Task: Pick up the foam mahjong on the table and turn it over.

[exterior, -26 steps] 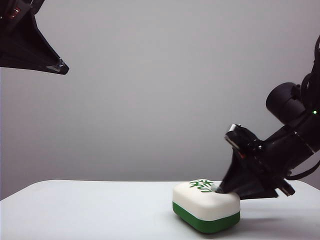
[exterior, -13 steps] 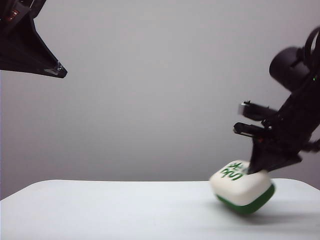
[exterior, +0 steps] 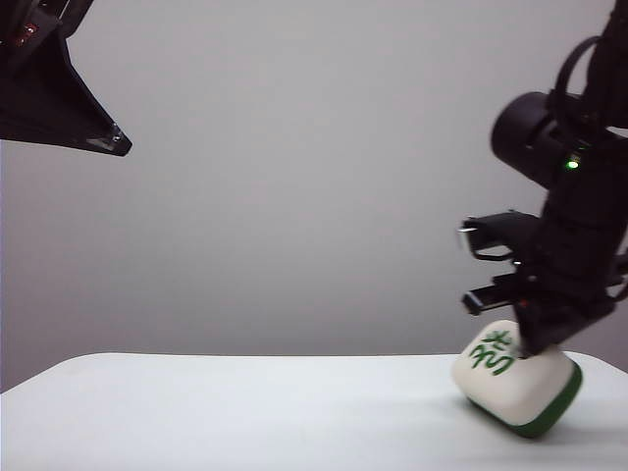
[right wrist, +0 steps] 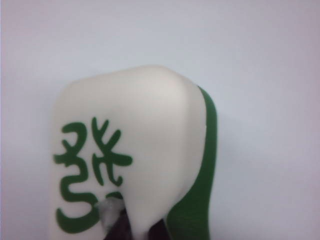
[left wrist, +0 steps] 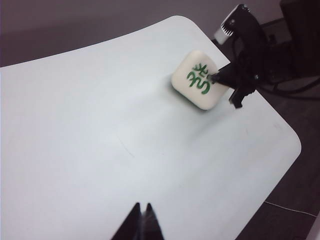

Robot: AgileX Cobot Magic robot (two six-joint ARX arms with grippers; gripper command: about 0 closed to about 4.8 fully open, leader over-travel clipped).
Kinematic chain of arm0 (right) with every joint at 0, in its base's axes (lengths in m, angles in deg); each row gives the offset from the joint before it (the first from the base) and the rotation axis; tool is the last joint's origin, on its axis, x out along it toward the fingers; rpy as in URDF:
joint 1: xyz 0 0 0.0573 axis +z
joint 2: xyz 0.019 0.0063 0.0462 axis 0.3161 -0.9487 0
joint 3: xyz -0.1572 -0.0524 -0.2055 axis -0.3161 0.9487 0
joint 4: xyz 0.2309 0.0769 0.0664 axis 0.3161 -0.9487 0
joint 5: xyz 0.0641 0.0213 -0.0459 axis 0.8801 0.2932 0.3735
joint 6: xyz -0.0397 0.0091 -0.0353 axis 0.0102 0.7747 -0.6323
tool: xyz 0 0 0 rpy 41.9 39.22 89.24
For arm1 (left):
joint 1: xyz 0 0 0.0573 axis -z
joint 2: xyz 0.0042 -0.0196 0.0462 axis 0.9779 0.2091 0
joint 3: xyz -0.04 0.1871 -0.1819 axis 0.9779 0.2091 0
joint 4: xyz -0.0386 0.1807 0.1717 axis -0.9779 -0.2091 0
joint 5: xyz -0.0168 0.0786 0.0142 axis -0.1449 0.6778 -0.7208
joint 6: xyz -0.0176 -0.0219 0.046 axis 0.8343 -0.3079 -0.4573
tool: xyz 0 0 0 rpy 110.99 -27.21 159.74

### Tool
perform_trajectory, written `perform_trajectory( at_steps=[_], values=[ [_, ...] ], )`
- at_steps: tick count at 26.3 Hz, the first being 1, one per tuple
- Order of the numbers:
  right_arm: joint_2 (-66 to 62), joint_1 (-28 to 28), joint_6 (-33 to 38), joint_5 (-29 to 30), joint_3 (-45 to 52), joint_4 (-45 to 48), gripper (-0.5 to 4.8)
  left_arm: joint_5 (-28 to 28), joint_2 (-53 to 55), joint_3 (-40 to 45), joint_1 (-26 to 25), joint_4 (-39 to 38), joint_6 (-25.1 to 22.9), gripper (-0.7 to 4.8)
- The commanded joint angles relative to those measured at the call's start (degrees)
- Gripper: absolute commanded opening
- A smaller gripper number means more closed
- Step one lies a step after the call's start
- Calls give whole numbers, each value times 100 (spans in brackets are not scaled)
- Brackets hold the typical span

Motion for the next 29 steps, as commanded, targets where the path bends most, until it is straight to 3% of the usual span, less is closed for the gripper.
perform_trajectory(
  at_steps=[1, 2, 6, 10, 17, 18, 20, 22, 29],
  values=[
    [-9, 343, -20, 490, -7, 107, 11, -11, -9, -17, 0, 52, -48, -5],
    [-11, 479, 44, 861, -7, 173, 61, -11, -9, -17, 0, 33, -48, -5],
    [-11, 667, 391, 1526, -17, 227, 117, -13, -9, -17, 0, 20, -46, -5],
    [-7, 671, 708, 2321, -83, 262, 117, -13, -9, -15, 0, 20, -46, -5],
    [7, 671, 914, 3088, -326, 39, 115, -11, -9, -15, -2, 22, -46, -5],
    [26, 671, 925, 3110, -396, -92, 104, -11, -9, -15, -7, 22, -46, -5],
    [92, 671, 909, 3093, -577, -509, -2, 0, -9, -15, -11, 33, -48, -5],
    [350, 669, 798, 2597, -782, -1379, -5, 442, -35, -20, -15, 33, -39, -5],
    [890, 664, 656, 2002, -752, -2500, -5, 1742, -448, -17, -15, -236, 15, -5]
  ],
)
